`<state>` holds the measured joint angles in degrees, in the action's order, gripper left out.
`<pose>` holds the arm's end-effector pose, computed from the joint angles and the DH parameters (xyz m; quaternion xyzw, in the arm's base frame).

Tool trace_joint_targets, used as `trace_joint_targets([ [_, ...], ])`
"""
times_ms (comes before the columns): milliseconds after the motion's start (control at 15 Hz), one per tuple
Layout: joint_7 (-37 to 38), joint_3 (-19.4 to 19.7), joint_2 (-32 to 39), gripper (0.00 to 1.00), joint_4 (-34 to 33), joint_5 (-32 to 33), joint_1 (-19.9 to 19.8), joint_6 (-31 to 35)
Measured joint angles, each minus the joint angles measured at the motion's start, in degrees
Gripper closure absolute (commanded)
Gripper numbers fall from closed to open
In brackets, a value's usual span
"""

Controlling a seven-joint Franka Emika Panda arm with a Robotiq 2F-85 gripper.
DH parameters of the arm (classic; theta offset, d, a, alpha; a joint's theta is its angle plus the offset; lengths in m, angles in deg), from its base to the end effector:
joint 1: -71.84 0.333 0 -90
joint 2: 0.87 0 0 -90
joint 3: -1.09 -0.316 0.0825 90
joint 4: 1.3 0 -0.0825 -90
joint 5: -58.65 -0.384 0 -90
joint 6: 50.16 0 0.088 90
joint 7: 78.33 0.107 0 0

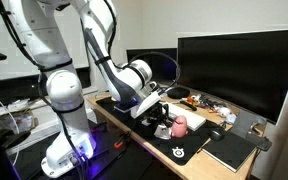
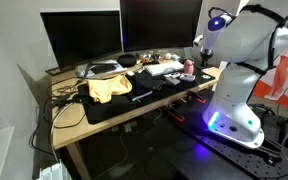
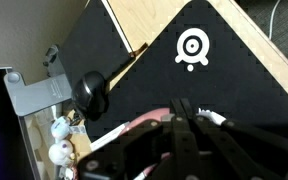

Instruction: Pick the coin and put it in the pig saving box

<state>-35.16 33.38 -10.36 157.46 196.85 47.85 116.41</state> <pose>0.2193 -0.2364 0.2361 0.8985 0.2825 0.0509 0.3320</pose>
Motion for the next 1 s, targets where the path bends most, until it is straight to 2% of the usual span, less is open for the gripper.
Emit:
trace_joint_targets([
  [1000, 0.01, -0.52, -2.49, 1.00, -0.18, 10.14, 5.32, -0.12],
])
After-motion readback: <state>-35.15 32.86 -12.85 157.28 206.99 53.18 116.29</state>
